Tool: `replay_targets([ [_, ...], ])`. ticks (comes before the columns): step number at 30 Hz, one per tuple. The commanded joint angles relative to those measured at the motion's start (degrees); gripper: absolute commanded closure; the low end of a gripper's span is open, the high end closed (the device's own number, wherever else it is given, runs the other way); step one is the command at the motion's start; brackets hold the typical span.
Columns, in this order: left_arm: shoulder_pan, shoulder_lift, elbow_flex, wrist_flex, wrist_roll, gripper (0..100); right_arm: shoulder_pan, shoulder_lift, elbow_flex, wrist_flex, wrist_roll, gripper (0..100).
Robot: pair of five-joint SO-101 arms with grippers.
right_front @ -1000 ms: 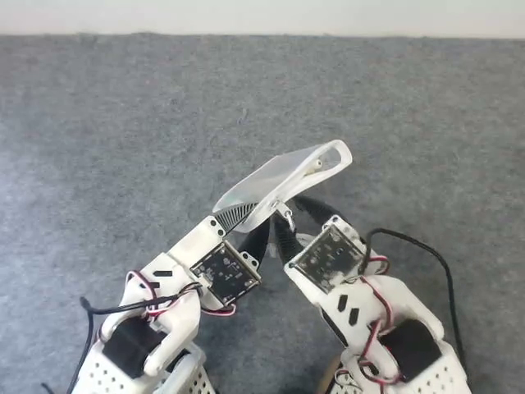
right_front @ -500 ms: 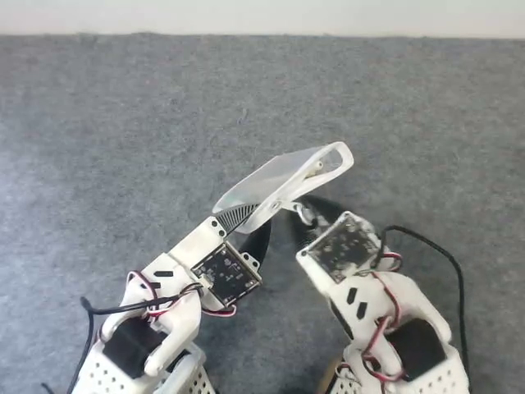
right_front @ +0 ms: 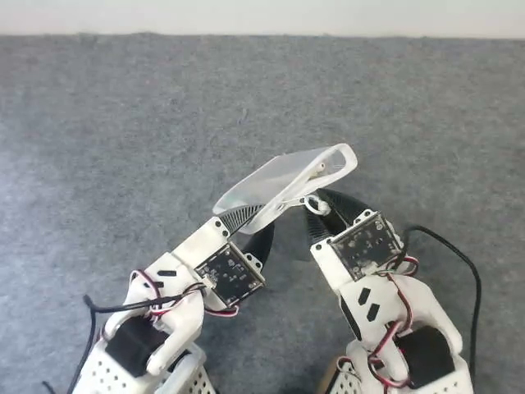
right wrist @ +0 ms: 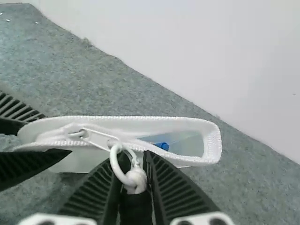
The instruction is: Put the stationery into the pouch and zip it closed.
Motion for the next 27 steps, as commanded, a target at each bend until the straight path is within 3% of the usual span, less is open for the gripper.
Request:
replay_targets([
  [1, -0.26, -0.35, -0.84, 0.79, -0.44, 99, 3.21, -0.92, -5.01, -0.22, -1.05, 99.2],
  [6, -0.26, -0.35, -0.84, 0.79, -0.44, 99, 4.7, 0.57, -6.51, -0.31, -0.7, 99.2],
  [15, -0.53, -0.26, -0.84, 0.79, -0.44, 99, 9.01, 16.04, -15.38, 0.22, -0.62, 99.2],
  [27, -0.62, -0.26, -0.84, 0.79, -0.53, 99, 14.73, 15.78, -15.91, -0.22, -0.62, 99.2],
])
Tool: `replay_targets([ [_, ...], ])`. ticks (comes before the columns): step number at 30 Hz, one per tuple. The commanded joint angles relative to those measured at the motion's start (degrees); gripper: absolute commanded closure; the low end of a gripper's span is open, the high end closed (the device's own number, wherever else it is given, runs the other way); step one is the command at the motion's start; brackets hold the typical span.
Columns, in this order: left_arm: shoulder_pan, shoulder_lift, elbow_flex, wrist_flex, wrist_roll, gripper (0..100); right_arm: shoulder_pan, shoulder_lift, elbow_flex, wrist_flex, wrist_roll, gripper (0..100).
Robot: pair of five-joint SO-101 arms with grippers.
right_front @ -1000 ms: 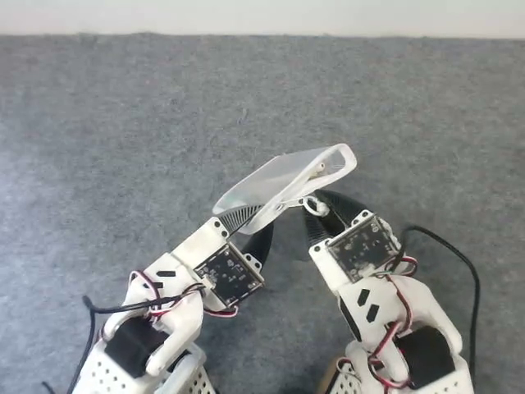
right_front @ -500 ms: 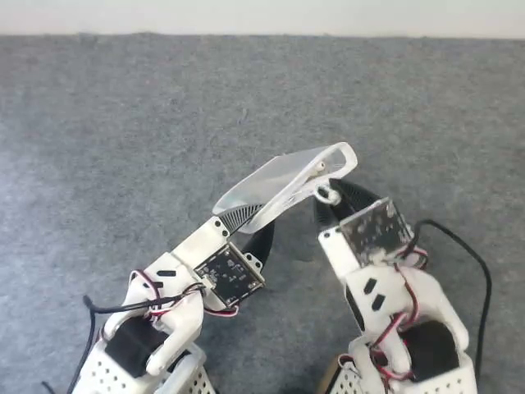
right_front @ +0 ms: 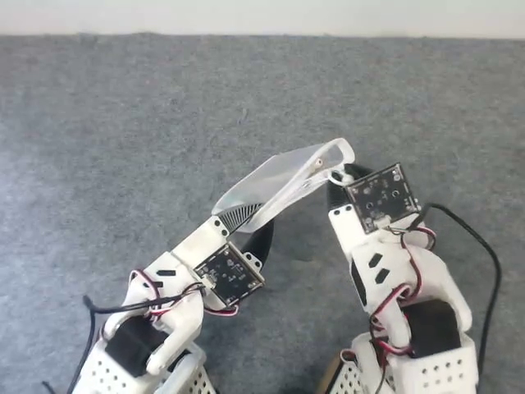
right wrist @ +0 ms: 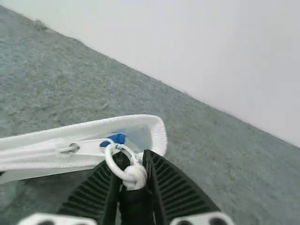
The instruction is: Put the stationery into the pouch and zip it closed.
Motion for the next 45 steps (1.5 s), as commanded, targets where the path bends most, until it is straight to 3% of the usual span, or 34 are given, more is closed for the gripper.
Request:
replay_targets([
  [1, -0.62, -0.26, -0.84, 0.97, -0.44, 99, 4.88, 0.31, -4.57, -0.4, -0.35, 99.2],
  [21, -0.7, -0.26, -0.84, 1.05, -0.18, 99, 11.65, 0.66, -2.37, -4.09, -0.62, 99.2],
  [38, -0.7, -0.26, -0.31, 0.97, -0.26, 99, 14.37, 10.33, -2.81, -8.48, -0.97, 99.2],
  [45, -0.7, -0.26, -0.31, 0.97, -0.26, 99, 19.03, 10.68, -2.81, -9.71, -3.34, 99.2],
])
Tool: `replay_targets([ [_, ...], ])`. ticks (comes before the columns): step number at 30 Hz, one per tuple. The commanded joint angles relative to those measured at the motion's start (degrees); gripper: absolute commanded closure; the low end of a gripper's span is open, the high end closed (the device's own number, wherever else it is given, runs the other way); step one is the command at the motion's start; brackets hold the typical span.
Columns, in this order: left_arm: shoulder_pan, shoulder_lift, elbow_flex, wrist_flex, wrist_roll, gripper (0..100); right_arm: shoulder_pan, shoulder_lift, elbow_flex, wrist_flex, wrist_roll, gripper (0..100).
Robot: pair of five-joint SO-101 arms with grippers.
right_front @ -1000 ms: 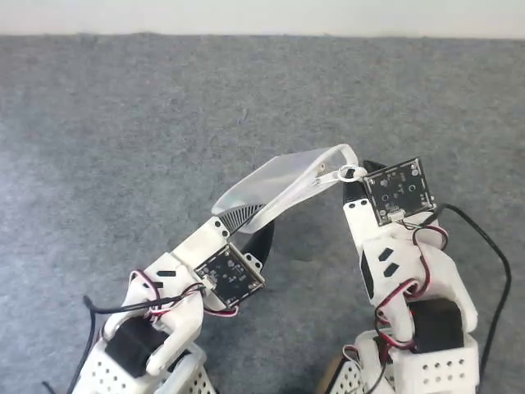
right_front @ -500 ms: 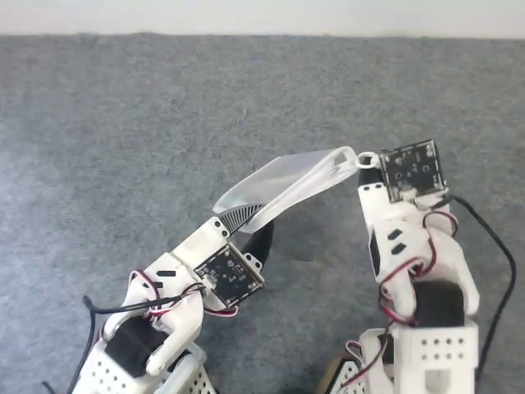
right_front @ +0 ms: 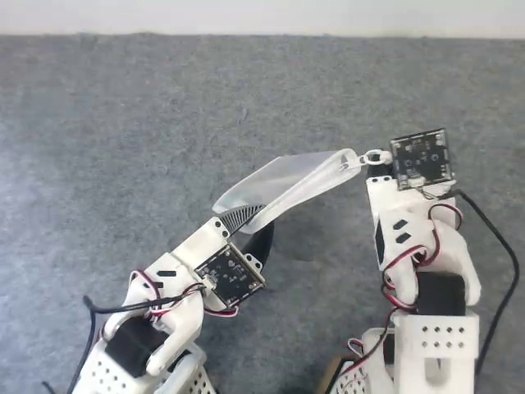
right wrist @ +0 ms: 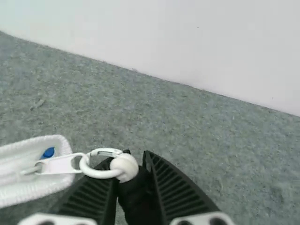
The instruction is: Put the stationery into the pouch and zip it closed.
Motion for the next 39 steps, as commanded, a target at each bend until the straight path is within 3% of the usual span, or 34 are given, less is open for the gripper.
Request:
replay_targets([
  [1, -0.7, -0.26, -0.31, 0.53, -0.18, 99, 4.35, 1.45, -3.16, -2.24, -1.41, 99.2],
  [10, -0.7, -0.26, -0.31, 0.53, -0.18, 99, 7.69, 12.88, -8.7, -1.63, -3.78, 99.2],
  [23, -0.7, -0.26, -0.31, 0.53, -0.18, 99, 8.22, 13.49, -10.46, 1.27, -5.98, 99.1],
  [26, -0.7, -0.62, -0.31, 0.53, 0.0, 99, 5.49, 10.33, -10.55, 4.62, -6.15, 97.4],
  [31, -0.62, -0.7, -0.31, 0.53, 0.09, 99, 2.07, 1.71, -10.2, 11.03, -6.15, 80.5],
  [39, -0.62, -0.7, -0.31, 0.35, 0.18, 99, -1.98, -7.6, -10.2, 16.4, -5.71, 81.6],
])
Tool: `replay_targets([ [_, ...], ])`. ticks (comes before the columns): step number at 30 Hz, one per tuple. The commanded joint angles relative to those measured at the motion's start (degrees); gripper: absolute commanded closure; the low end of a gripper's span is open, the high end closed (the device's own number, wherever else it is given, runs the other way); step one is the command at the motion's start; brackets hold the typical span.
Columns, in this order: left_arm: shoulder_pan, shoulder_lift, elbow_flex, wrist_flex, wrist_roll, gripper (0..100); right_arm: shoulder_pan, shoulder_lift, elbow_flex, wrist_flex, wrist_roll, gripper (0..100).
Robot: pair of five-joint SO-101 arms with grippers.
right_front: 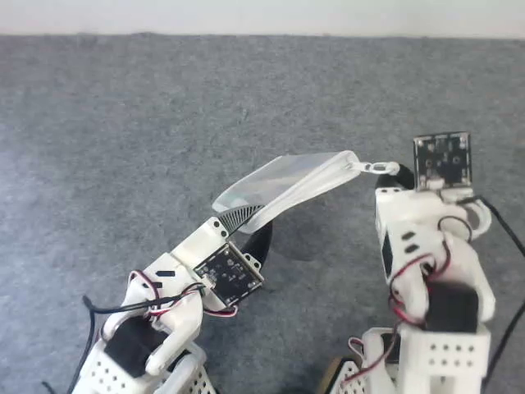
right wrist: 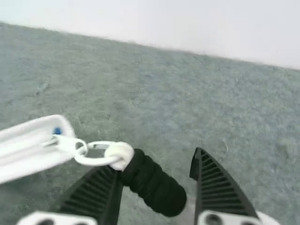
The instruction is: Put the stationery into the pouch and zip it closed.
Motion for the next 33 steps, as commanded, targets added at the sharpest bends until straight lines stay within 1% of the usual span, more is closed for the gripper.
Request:
replay_targets([
  [1, -0.62, -0.53, -0.4, 0.09, 0.18, 99, -1.71, -4.88, -3.87, 1.54, -0.35, 81.6],
  [7, -0.62, -0.53, -0.4, 0.0, 0.18, 99, -7.16, -11.3, -3.87, 4.97, -0.26, 81.5],
  [12, -0.62, -0.53, -0.4, 0.0, 0.18, 99, -13.23, -16.57, -3.78, 7.87, 0.35, 81.2],
  [14, -0.62, -0.53, -0.4, 0.0, 0.18, 99, -15.87, -18.07, -3.78, 9.27, 2.46, 78.8],
  [17, -0.62, -0.53, -0.4, 0.0, 0.18, 99, -18.86, -19.3, -3.78, 10.95, 3.25, 73.0],
  [20, -0.62, -0.53, -0.4, 0.0, 0.18, 99, -19.65, -19.47, -3.78, 11.21, 3.34, 72.4],
  [23, -0.62, -0.53, -0.4, 0.0, 0.18, 99, -19.65, -20.0, -2.2, 10.24, 3.34, 73.9],
  [26, -0.62, -0.53, -0.4, 0.0, 0.18, 99, -19.74, -20.09, 0.97, 6.99, 3.34, 77.2],
  [31, -0.62, -0.62, -0.66, 0.18, 0.18, 99, -19.74, -20.09, 4.75, 1.54, 3.34, 92.4],
  [33, -0.35, -0.62, -0.66, 0.26, 0.18, 99, -19.74, -20.09, 5.63, -0.48, 3.34, 95.9],
])
